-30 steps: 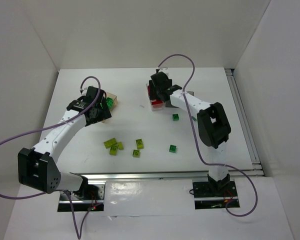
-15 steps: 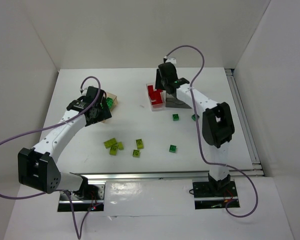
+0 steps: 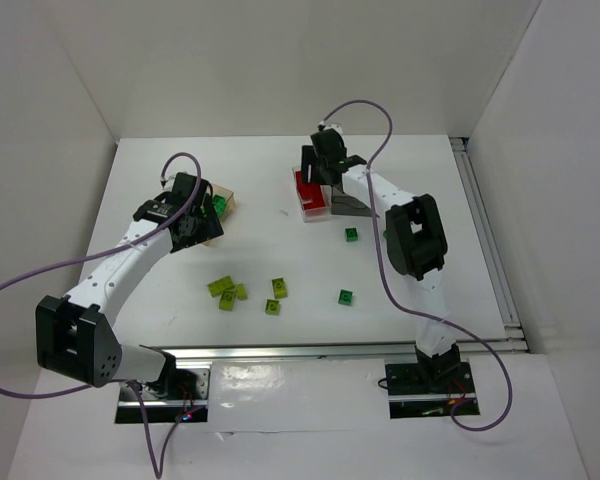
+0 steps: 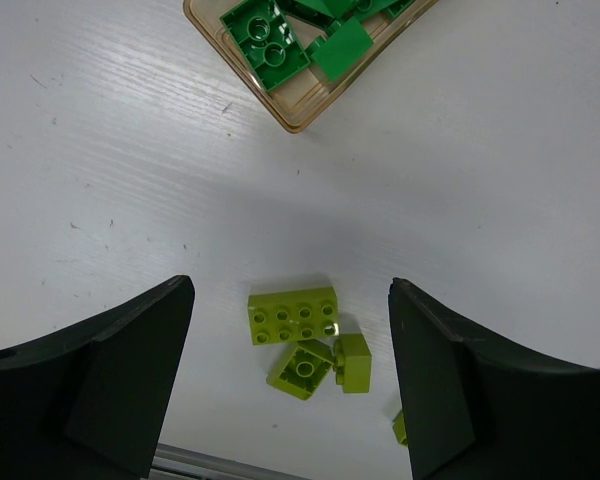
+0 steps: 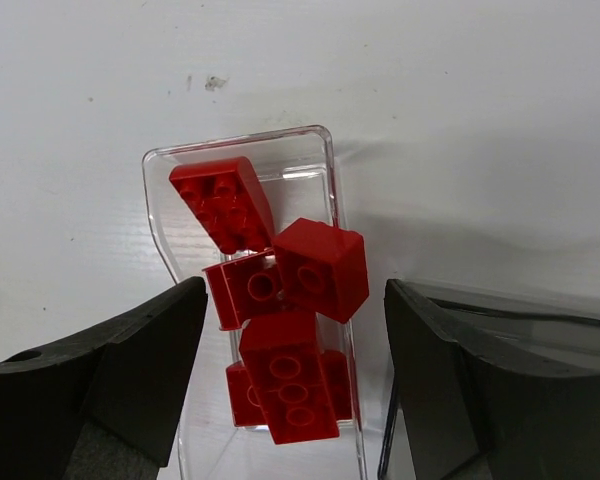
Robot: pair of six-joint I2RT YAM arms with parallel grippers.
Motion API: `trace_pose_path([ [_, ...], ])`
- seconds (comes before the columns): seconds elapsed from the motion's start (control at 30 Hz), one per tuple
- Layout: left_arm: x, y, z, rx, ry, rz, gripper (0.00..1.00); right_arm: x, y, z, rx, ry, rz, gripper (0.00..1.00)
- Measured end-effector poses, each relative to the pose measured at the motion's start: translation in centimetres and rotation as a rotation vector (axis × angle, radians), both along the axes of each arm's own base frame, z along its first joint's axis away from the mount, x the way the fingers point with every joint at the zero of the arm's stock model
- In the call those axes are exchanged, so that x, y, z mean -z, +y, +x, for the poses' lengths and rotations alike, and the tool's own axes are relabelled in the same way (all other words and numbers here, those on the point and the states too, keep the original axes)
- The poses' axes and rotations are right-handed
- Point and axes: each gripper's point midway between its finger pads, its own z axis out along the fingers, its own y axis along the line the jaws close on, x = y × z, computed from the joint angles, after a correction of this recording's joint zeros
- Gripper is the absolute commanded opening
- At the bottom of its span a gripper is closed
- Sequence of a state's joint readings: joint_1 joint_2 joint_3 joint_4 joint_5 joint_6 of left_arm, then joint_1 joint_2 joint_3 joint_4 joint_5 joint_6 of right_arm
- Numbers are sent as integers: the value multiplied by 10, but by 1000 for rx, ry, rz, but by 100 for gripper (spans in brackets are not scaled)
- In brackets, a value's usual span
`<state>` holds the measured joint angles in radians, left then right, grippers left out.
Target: Sort the legos into containers by color
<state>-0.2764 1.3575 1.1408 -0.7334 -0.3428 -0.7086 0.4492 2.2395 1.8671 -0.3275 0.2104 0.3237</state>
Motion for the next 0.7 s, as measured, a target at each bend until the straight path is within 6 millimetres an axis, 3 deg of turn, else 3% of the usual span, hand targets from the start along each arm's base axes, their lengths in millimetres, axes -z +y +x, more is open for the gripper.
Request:
trace_pose_path([
  [0.47, 0, 0, 0, 0, 0, 0, 88, 0, 26, -6, -118, 16, 47, 78],
  [0.7, 0, 0, 0, 0, 0, 0, 88, -9, 59, -7, -231, -23, 49, 78],
])
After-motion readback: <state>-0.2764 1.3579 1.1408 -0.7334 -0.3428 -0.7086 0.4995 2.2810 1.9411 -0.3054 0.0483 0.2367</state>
